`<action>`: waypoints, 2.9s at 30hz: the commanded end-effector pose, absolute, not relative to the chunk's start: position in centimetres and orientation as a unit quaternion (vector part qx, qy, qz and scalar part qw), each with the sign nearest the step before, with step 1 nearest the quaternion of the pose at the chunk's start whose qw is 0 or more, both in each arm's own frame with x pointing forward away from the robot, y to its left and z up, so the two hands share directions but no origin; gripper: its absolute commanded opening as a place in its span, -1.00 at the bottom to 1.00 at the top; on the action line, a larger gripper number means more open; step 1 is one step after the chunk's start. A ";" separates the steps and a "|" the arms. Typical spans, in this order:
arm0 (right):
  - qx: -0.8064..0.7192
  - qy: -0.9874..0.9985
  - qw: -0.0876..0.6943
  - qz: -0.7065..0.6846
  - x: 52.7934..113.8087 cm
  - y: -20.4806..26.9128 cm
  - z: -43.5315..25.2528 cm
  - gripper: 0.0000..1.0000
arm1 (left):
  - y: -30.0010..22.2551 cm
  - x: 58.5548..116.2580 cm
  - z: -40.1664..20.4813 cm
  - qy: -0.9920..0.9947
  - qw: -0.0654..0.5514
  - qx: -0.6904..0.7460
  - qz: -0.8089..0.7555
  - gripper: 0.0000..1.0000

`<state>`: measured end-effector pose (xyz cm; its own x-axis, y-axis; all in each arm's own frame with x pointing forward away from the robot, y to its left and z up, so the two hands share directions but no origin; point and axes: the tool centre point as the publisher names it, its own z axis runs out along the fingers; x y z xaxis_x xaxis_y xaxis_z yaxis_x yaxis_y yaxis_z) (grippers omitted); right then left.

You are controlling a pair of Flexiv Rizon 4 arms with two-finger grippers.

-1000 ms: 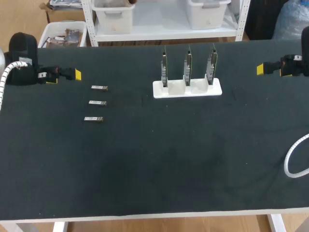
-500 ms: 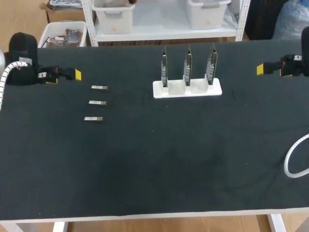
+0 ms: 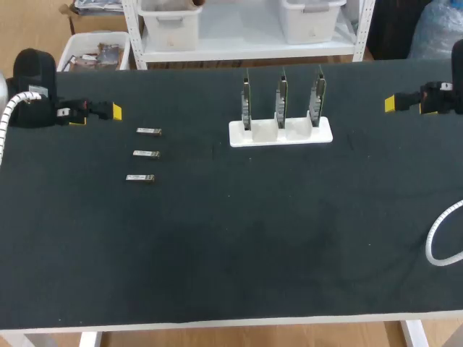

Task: Pick up the optical module with the left hand, and insert it into the network port with the right hand.

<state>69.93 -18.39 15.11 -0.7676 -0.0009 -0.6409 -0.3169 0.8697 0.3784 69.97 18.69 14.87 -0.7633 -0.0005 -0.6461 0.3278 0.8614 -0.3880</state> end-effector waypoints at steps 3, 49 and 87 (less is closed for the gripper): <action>-0.087 0.909 0.330 0.240 69.9 -18.4 15.1 1.00 | 18.6 70.0 15.0 0.907 0.330 0.089 -0.244 1.00; -0.087 0.909 0.330 0.240 69.9 -18.4 15.1 1.00 | 17.8 78.4 12.2 0.804 0.139 0.578 -0.024 1.00; -0.087 0.909 0.330 0.240 69.9 -18.4 15.1 1.00 | 16.9 79.4 11.9 0.698 0.088 0.710 0.033 1.00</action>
